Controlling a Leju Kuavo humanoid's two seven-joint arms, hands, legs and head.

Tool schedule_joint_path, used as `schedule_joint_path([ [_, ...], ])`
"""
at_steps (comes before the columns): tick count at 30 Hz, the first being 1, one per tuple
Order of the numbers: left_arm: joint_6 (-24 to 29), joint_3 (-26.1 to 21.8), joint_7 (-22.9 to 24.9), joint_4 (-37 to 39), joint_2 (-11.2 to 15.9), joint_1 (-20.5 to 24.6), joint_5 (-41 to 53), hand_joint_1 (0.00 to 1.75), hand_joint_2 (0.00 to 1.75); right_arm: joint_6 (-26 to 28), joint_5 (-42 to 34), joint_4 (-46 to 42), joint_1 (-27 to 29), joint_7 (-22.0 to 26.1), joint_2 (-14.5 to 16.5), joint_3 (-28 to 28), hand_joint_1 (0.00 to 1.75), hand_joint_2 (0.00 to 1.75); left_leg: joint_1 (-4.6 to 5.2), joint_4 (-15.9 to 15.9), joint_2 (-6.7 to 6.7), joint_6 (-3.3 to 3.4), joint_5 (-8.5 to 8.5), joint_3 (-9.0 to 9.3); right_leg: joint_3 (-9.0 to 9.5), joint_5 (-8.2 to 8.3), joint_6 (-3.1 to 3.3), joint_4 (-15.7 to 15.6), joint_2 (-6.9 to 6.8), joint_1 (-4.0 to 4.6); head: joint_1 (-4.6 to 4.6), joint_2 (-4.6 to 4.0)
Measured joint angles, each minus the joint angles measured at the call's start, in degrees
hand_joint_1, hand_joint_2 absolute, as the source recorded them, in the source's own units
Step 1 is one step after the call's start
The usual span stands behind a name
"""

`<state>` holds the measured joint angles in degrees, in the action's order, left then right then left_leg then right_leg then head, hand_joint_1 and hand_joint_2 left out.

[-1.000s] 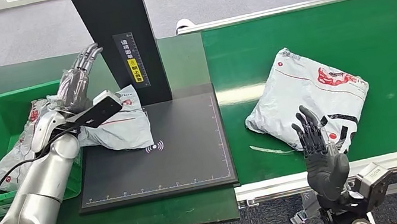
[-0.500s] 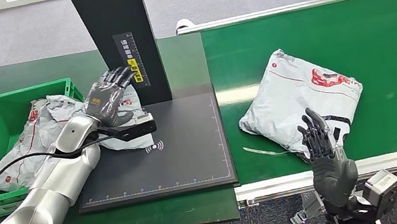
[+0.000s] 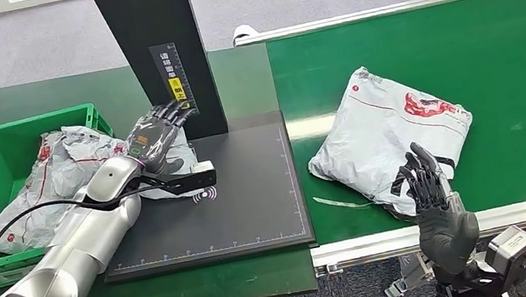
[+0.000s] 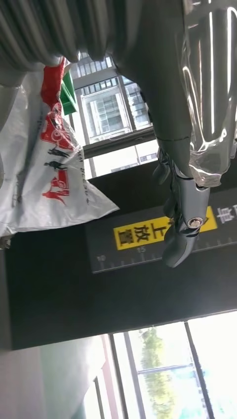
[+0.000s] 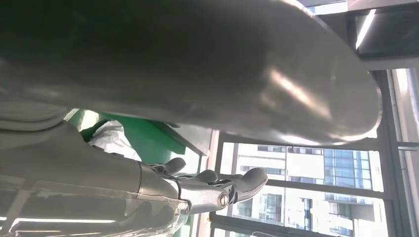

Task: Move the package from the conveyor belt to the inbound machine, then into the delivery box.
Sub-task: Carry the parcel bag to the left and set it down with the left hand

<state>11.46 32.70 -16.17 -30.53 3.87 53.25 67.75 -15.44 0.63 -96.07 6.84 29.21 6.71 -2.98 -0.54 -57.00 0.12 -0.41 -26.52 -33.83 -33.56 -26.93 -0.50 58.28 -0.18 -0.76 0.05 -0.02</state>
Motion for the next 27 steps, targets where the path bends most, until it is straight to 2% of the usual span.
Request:
schedule_joint_path([
  [13,-6.74,3.71,2.42,4.57,-2.08,1.16,3.5,0.0,1.75,0.31,-0.2,-0.45,0.78,1.1,-0.08,-0.47,0.0,0.0,0.0,0.0,0.0,0.0,0.0,-0.01,0.02,0.0,0.0,0.0,0.0,0.0,0.0,0.01],
  [19,-7.69,5.42,5.52,6.04,-2.1,1.17,5.68,0.0,1.75,0.31,-0.16,-0.43,-0.18,1.13,-0.15,-0.43,0.0,0.0,0.0,0.01,0.0,0.0,0.0,-0.01,0.03,0.0,0.0,0.01,0.0,0.0,0.01,0.01],
  [27,-7.7,6.45,6.09,7.05,-2.1,1.38,6.0,0.0,1.75,0.33,-0.15,-0.41,-0.64,1.13,-0.18,-0.38,0.0,0.0,0.0,0.01,-0.01,0.0,0.0,0.0,0.05,0.0,0.0,0.0,0.0,0.0,0.0,-0.01],
])
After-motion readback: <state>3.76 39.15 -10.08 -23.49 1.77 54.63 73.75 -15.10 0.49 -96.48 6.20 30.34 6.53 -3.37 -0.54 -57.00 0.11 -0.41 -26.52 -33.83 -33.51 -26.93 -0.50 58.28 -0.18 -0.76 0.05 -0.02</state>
